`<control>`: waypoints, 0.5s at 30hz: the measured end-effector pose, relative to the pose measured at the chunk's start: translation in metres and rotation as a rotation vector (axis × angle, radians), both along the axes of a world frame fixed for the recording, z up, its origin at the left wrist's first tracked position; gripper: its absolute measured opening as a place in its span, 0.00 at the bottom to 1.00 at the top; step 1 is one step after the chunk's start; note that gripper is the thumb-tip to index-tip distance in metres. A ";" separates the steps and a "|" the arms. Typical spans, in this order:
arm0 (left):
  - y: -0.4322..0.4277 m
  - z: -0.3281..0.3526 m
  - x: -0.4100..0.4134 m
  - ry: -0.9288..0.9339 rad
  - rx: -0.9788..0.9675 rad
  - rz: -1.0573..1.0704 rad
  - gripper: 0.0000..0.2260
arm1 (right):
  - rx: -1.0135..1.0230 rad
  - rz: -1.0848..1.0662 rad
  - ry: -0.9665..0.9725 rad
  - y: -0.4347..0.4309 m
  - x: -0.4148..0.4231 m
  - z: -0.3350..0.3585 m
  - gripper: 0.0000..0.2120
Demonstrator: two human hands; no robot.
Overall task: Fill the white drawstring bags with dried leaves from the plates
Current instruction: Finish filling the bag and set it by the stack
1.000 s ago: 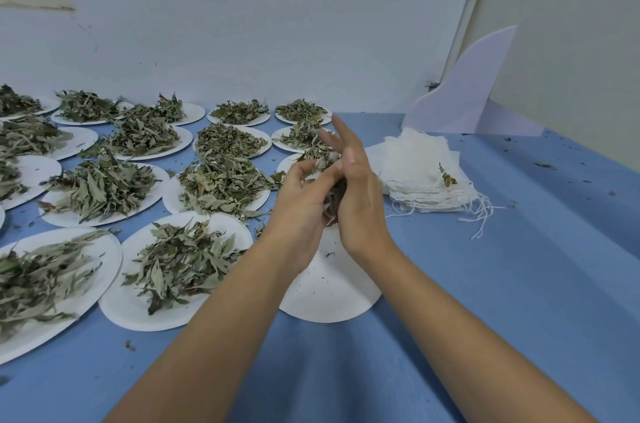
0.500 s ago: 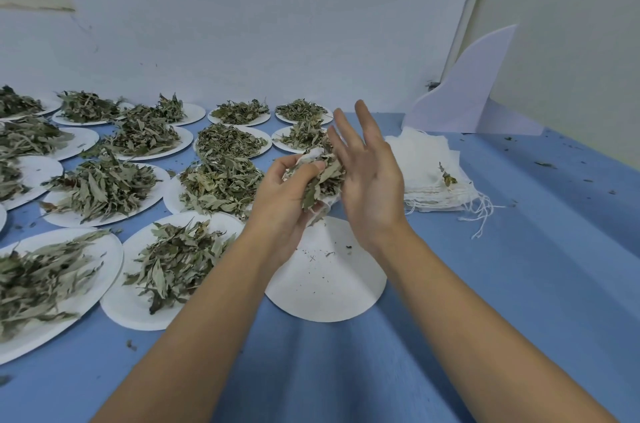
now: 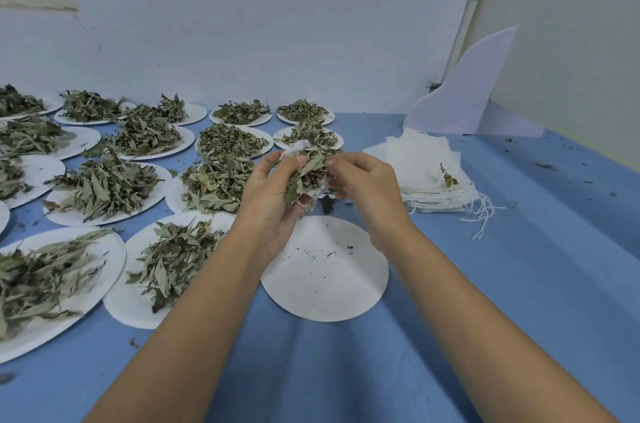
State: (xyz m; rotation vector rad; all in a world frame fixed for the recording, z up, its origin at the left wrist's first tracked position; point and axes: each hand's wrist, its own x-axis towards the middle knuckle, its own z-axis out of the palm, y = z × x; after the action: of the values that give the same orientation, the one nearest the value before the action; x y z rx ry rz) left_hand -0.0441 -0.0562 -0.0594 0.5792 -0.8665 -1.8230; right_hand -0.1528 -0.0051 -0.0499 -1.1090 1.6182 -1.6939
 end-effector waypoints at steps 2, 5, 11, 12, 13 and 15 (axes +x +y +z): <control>-0.002 -0.001 0.002 -0.002 0.004 0.007 0.06 | 0.013 0.059 0.033 0.000 -0.002 0.002 0.06; -0.003 -0.001 0.004 -0.026 -0.024 0.009 0.06 | 0.026 0.131 0.067 0.002 -0.006 0.006 0.08; -0.001 -0.002 0.005 -0.042 -0.086 -0.043 0.08 | 0.062 0.216 0.008 0.004 -0.010 0.008 0.09; 0.000 -0.002 0.005 -0.046 -0.095 -0.052 0.08 | 0.063 0.218 -0.021 0.004 -0.011 0.008 0.10; 0.000 -0.003 0.005 -0.055 -0.101 -0.057 0.09 | 0.064 0.222 -0.049 0.004 -0.011 0.008 0.10; 0.000 -0.003 0.006 -0.080 -0.116 -0.059 0.10 | 0.066 0.234 -0.081 0.004 -0.012 0.008 0.11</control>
State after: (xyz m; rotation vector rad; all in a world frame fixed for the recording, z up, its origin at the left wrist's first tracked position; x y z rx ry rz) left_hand -0.0379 -0.0564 -0.0621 0.5617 -1.0458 -1.7985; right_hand -0.1653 -0.0007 -0.0422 -1.1335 1.4241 -1.5038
